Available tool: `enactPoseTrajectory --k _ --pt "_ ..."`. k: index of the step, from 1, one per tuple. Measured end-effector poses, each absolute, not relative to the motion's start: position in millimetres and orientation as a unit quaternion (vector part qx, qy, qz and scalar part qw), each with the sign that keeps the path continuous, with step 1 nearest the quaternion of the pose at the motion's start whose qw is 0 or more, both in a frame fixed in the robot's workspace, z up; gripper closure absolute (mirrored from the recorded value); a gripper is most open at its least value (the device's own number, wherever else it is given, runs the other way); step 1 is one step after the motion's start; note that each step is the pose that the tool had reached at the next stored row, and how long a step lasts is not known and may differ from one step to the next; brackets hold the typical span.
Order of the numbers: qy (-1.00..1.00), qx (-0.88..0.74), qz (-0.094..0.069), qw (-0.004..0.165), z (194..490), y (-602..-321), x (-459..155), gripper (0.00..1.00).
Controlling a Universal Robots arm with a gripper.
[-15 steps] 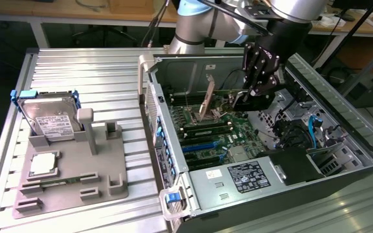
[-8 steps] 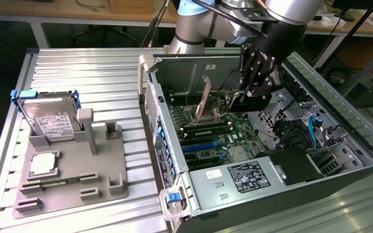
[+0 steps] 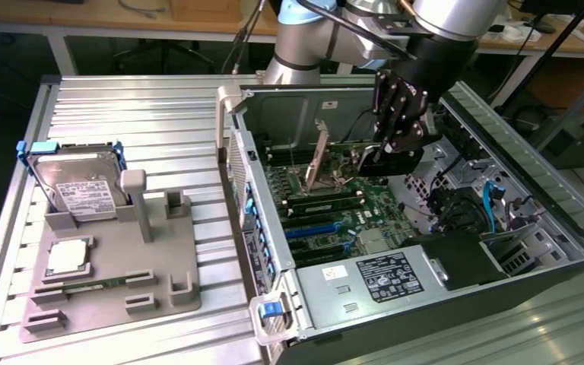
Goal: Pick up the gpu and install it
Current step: 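Insert the gpu into the slot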
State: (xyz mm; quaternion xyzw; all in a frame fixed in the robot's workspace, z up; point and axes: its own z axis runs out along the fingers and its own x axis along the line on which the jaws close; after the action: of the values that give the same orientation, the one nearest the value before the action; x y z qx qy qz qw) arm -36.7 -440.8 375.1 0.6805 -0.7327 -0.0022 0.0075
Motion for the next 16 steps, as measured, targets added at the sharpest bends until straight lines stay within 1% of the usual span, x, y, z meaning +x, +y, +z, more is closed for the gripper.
enactPoseTrajectory --k 16 --pt "-0.733 0.681 -0.002 0.007 373.1 -440.9 -36.9 0.73"
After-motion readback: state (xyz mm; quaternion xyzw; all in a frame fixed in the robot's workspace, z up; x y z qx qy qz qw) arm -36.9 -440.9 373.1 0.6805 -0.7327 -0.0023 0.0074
